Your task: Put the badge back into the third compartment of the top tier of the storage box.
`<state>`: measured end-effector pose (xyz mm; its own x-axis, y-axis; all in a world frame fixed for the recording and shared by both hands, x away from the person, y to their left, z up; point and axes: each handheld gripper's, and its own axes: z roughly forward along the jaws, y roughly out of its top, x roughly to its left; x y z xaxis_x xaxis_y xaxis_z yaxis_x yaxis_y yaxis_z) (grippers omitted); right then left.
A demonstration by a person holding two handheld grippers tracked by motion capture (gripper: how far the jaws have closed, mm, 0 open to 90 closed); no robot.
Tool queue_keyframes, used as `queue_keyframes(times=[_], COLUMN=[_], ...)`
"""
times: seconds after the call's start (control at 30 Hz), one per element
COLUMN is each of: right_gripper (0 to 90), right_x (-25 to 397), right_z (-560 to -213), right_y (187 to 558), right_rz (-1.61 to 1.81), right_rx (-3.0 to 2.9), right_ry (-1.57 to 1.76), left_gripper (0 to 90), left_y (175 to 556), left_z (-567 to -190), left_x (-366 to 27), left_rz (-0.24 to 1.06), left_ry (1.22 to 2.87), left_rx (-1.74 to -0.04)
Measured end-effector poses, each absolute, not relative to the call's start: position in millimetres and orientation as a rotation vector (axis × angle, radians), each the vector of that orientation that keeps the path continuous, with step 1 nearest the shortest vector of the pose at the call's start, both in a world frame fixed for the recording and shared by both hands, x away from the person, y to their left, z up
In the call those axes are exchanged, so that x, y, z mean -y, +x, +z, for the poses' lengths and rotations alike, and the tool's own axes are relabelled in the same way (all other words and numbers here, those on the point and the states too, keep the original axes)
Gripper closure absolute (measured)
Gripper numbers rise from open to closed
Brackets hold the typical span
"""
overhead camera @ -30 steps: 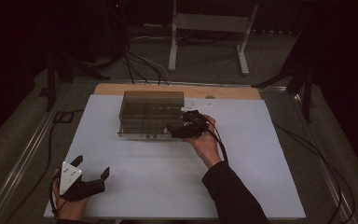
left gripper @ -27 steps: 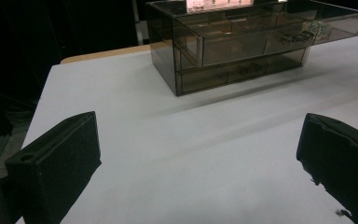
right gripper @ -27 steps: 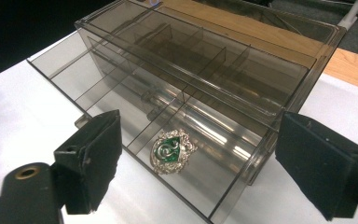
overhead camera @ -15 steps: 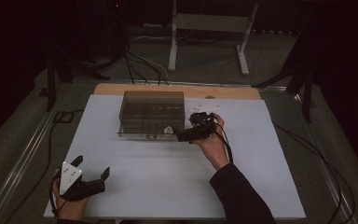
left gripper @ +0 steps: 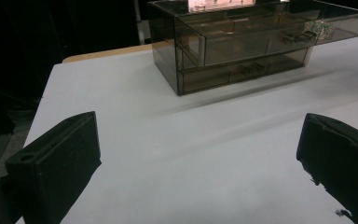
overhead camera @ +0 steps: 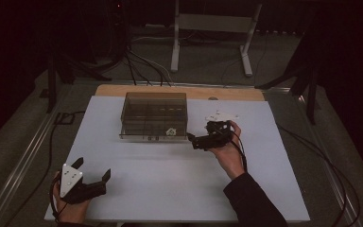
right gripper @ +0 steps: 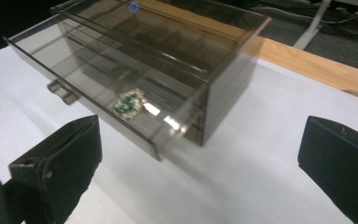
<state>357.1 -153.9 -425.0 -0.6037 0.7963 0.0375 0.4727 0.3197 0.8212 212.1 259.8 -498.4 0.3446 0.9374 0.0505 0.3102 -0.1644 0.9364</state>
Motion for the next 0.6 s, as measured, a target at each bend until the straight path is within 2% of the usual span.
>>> queue_keyframes(times=[0.6], right_gripper=[0.0], right_x=[198.8], right_z=[-440.3], right_y=[330.7], right_rz=[1.189], right_rx=[-2.139], right_ry=[1.150], left_gripper=[0.4], left_y=[211.9], left_z=[-498.1], left_x=[-259.4], left_rz=[0.853], left_ry=[1.675], left_rx=[-1.132])
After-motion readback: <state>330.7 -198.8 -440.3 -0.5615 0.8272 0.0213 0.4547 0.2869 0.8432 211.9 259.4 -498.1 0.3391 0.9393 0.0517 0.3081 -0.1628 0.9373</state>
